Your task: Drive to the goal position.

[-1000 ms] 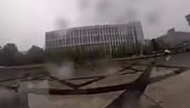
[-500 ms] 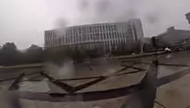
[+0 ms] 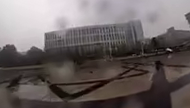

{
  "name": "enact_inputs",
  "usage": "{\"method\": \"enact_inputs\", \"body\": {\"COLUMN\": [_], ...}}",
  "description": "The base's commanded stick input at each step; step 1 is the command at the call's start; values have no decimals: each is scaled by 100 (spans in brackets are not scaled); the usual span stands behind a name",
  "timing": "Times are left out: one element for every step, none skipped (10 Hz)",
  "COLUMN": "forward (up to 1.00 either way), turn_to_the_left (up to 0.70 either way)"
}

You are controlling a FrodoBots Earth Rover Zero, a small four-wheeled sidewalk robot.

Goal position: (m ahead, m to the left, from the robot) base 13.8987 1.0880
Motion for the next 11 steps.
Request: {"method": "enact_inputs", "body": {"forward": [70, 70, 70, 70, 70, 70, 70, 70, 70, 70, 70], "turn_to_the_left": [1, 1, 1, 1, 1, 1, 1, 1, 1, 1, 1]}}
